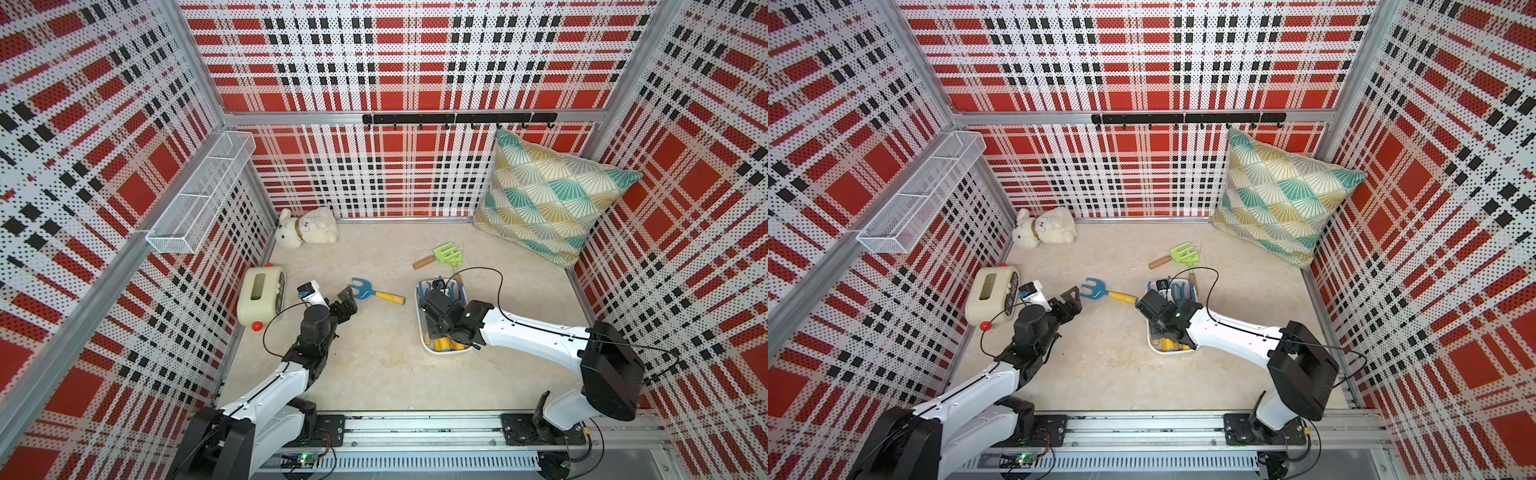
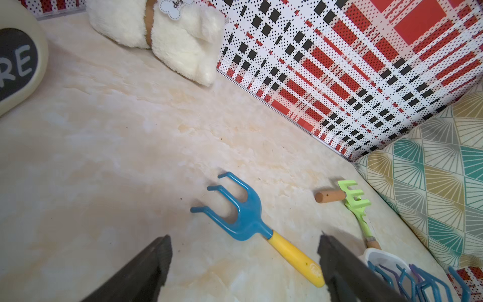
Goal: Put the rake into the storage box
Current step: Place the rake in the storage box, then pick up the rake at the center of the board.
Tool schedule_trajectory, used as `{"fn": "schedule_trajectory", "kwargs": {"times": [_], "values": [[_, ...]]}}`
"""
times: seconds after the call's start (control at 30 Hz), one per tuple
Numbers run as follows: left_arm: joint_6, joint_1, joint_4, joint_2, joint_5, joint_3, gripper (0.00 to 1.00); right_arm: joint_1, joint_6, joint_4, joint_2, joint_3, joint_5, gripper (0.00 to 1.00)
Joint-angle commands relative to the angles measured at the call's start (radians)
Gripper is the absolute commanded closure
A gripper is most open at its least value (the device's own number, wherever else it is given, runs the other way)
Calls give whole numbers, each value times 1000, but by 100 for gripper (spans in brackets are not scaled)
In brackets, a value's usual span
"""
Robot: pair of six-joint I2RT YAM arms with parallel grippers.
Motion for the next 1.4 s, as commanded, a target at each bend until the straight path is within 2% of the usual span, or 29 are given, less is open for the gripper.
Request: {"fn": "schedule_trajectory", "kwargs": {"times": [0.0,0.03,0.07,0.1,0.13,0.27,0.47,0.63,0.9,1.13,1.37], "values": [[15,-7,35,5,-6,22,6,6,23,18,13,-5,22,100],[14,-7,35,4,-5,22,6,6,24,20,14,-7,20,99],[15,-7,35,4,-7,22,6,6,24,20,15,-7,22,89],[15,-7,35,4,-6,21,6,6,24,20,16,-6,21,74],[15,-8,35,4,-7,21,6,6,24,18,17,-6,25,66],[12,-8,35,7,-4,22,6,6,16,-3,8,12,38,53],[11,-8,38,24,-1,28,6,8,-22,-2,-26,51,33,52],[-3,9,38,91,40,50,6,24,-123,63,9,142,-68,52],[-41,95,54,178,147,62,6,30,-292,37,248,400,-182,46],[-48,118,55,121,143,34,6,17,-413,-36,458,632,-201,40],[-49,124,55,73,133,19,6,-37,-489,-78,649,780,-269,40]]}}
